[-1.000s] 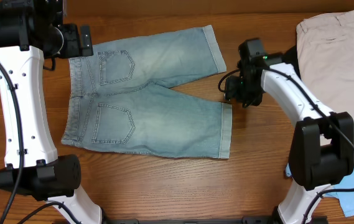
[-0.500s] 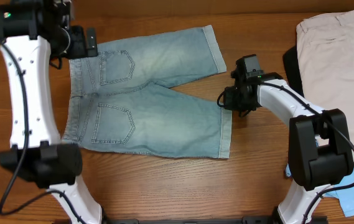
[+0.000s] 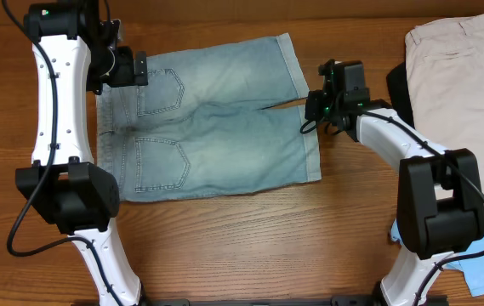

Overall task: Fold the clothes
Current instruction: 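Release the hem and lift the right gripper away, then move both grippers to the bottom edge of the shorts and grasp it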

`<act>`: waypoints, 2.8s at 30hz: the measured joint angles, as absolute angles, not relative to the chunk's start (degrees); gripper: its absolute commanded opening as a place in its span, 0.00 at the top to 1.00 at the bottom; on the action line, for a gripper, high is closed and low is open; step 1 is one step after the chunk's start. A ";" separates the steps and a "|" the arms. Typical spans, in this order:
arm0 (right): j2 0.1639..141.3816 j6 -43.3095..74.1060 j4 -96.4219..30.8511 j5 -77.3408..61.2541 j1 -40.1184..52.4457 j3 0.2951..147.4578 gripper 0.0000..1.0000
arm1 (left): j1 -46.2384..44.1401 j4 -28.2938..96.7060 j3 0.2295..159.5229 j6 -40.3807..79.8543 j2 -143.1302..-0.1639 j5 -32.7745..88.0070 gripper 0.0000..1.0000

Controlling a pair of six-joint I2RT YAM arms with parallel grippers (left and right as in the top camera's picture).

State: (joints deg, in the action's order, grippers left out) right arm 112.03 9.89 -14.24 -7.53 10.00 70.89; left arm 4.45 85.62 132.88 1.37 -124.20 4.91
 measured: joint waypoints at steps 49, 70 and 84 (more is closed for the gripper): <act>86.43 21.56 -61.63 -10.13 17.28 70.85 0.09 | 7.51 55.90 53.60 52.90 -81.21 -6.26 0.40; 86.43 20.95 -56.45 -10.57 18.06 64.38 0.11 | 11.05 32.91 44.56 55.59 -89.34 -11.38 0.64; 86.43 22.55 -57.32 -10.72 20.40 64.38 0.28 | 11.53 31.92 44.60 55.09 -90.98 -10.46 0.96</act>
State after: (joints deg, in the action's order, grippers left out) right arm 86.43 22.55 -57.32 -10.72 20.40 64.38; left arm 11.53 31.92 44.60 55.09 -90.98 -10.46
